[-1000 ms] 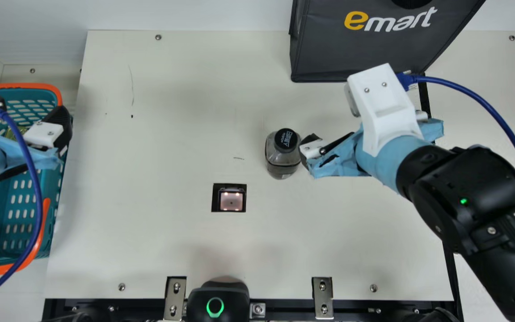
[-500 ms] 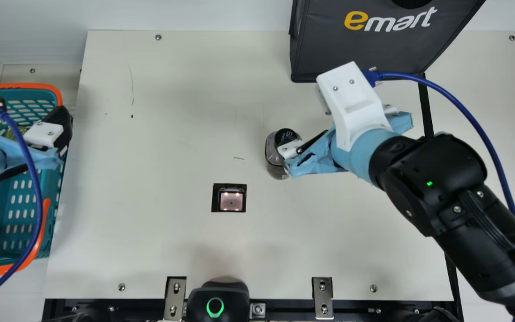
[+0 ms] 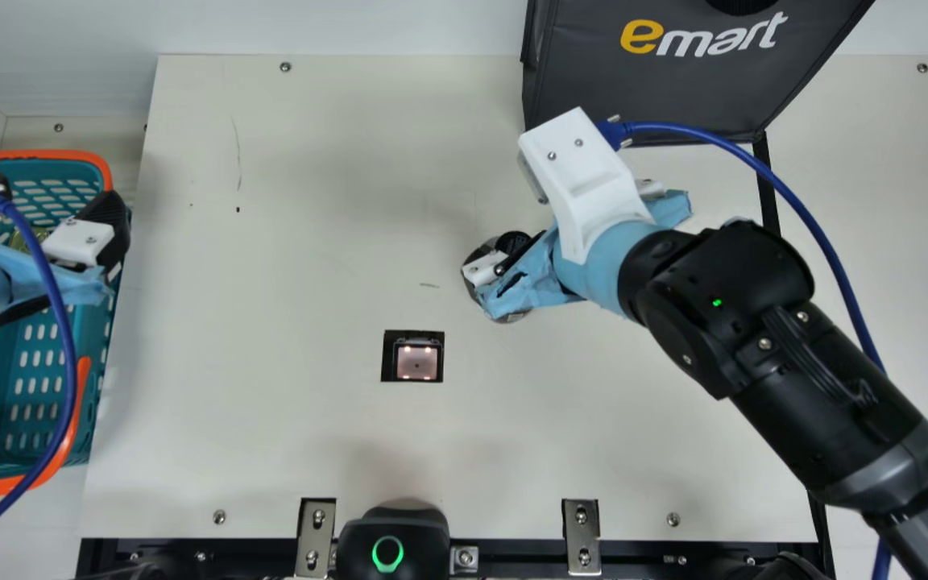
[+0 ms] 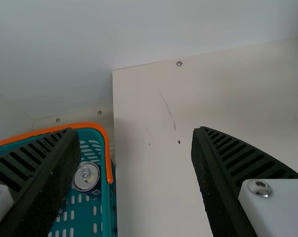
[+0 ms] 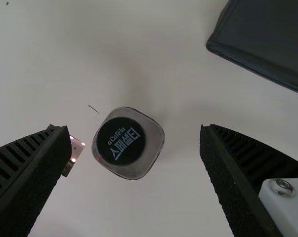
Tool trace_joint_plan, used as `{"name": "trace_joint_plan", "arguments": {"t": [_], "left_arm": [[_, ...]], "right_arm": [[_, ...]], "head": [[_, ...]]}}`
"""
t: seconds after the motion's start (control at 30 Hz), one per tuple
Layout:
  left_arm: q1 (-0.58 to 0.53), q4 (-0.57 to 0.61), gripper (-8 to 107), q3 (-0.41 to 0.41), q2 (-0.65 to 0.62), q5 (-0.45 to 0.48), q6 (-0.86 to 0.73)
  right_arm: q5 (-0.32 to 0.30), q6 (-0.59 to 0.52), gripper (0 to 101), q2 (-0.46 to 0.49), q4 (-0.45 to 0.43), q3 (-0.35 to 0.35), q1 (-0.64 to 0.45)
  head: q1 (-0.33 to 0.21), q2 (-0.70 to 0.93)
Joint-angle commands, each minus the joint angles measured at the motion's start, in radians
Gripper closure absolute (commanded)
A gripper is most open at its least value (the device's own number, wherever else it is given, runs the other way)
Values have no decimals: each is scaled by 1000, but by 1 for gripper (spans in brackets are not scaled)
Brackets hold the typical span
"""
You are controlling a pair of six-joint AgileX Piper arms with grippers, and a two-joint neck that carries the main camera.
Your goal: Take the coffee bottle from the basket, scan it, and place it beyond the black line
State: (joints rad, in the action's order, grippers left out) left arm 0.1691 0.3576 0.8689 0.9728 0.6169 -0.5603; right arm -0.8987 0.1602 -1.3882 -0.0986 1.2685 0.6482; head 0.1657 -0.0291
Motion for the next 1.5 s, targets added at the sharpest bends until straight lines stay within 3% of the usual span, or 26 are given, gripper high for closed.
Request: {"name": "trace_joint_plan", "arguments": {"t": [0.0,0.97,1.4,1.47], "left_arm": [[0,0,9,0,0,0,0],[0,0,9,0,0,0,0],[0,0,9,0,0,0,0],[0,0,9,0,0,0,0]], "right_arm": [[5,0,10,-7,-4,-1,3],[89,39,10,-97,-18,-68,38],[99,38,97,-112,-30,-70,24],[99,35,101,-113,-29,-70,22]], "head": [[-27,2],[-27,2],[-27,2],[-27,2]]}}
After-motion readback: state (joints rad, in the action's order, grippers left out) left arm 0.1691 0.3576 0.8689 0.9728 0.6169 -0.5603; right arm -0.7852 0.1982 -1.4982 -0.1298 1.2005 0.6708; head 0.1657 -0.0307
